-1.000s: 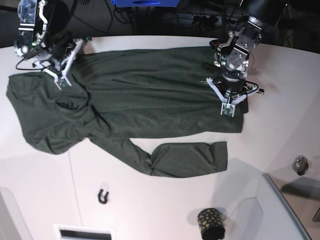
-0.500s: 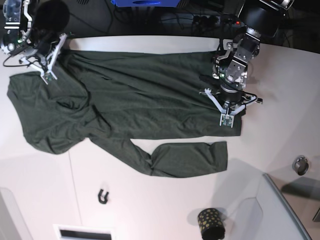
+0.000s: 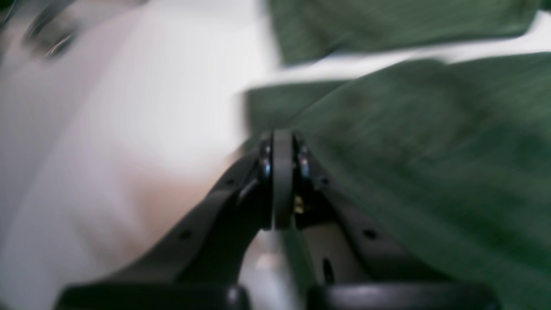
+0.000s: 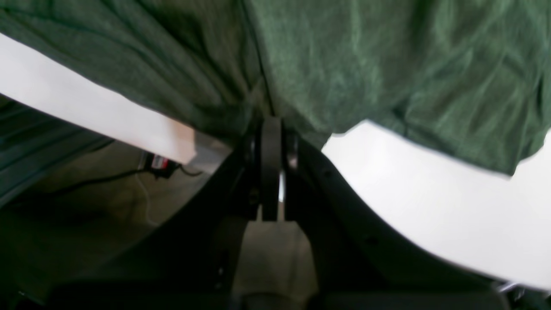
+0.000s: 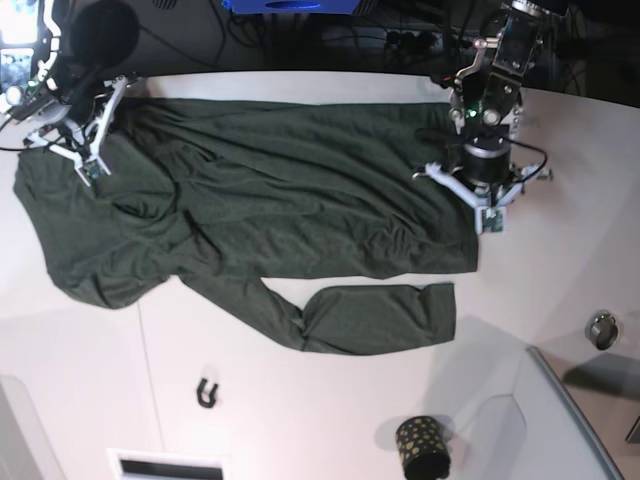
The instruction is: Layout the t-shirt on the table in an organized manner, then fold the t-shirt properly
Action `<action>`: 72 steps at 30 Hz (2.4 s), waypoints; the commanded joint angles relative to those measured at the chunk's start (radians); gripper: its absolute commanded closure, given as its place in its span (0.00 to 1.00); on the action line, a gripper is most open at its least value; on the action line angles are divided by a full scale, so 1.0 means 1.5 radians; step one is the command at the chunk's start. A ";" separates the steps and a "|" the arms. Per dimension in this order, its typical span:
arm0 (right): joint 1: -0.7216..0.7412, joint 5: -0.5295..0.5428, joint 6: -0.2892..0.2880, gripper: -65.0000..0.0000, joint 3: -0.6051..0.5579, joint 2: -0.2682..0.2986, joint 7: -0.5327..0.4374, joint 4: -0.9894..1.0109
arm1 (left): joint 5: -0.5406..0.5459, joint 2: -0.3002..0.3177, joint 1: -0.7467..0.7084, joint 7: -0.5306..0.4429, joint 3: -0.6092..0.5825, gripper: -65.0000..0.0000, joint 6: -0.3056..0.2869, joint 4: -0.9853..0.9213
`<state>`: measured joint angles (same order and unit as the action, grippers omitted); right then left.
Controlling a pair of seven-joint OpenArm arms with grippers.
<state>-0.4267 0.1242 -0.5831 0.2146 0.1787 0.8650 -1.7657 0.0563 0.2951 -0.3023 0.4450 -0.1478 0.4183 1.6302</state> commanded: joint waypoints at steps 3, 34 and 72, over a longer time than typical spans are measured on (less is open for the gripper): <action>0.005 0.004 0.002 0.98 0.000 0.003 -0.007 -0.010 | -0.008 0.001 -0.111 -0.024 0.085 1.00 -0.097 0.085; 0.014 0.003 0.002 0.98 -0.004 0.002 -0.008 0.041 | 0.299 -0.109 -0.227 -0.120 0.316 0.08 -0.511 -0.073; 0.021 0.002 0.002 0.98 -0.004 0.002 -0.008 0.042 | 0.297 -0.133 -0.167 0.046 0.254 1.00 -0.375 0.133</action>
<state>-0.3988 0.1234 -0.5838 0.2047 0.1734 0.8612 -1.6920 0.4973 0.0891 -0.5491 0.5388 0.2295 -0.1402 1.8111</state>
